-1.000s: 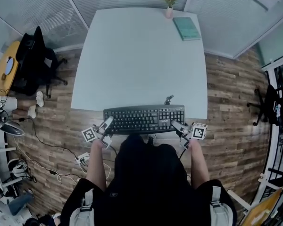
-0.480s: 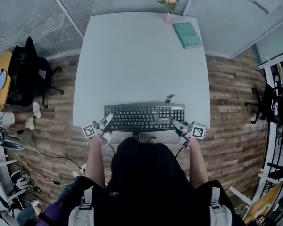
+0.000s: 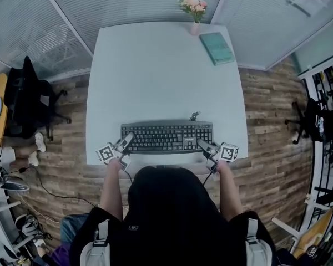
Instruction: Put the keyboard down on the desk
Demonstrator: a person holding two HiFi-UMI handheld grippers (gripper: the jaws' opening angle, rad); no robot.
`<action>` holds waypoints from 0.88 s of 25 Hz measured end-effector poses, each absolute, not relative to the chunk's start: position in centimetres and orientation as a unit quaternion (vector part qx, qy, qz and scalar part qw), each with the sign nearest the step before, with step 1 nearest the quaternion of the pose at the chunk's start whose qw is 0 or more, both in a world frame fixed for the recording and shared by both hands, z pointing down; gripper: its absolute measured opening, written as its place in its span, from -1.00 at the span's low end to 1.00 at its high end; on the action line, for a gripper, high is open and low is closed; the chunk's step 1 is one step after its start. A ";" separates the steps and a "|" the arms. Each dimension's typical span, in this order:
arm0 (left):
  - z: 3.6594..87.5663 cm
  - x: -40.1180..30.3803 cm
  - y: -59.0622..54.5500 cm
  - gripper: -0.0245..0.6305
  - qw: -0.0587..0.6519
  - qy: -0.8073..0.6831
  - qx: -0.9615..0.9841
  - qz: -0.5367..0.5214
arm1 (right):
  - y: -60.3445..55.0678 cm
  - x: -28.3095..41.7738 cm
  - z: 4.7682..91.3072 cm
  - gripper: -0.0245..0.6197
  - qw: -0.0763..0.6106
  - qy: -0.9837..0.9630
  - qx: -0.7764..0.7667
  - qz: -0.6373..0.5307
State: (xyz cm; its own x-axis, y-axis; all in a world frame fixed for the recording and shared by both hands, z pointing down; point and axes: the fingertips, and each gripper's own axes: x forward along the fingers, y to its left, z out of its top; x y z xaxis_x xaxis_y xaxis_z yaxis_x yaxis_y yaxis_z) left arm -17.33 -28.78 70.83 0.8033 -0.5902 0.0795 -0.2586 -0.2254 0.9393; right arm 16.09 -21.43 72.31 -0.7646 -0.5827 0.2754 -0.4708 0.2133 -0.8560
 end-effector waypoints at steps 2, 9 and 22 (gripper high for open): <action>71.5 -17.9 -29.5 -0.55 0.553 -0.283 0.773 -0.132 | -21.9 15.9 73.5 -0.45 0.043 0.774 -0.345 -0.530; 73.3 -19.2 -31.6 -0.51 0.540 -0.307 0.778 -0.095 | -24.3 12.8 73.6 -0.43 0.086 0.750 -0.315 -0.575; 76.9 -20.3 -34.3 -0.43 0.559 -0.345 0.752 -0.060 | -27.2 12.1 77.2 -0.38 0.056 0.721 -0.337 -0.603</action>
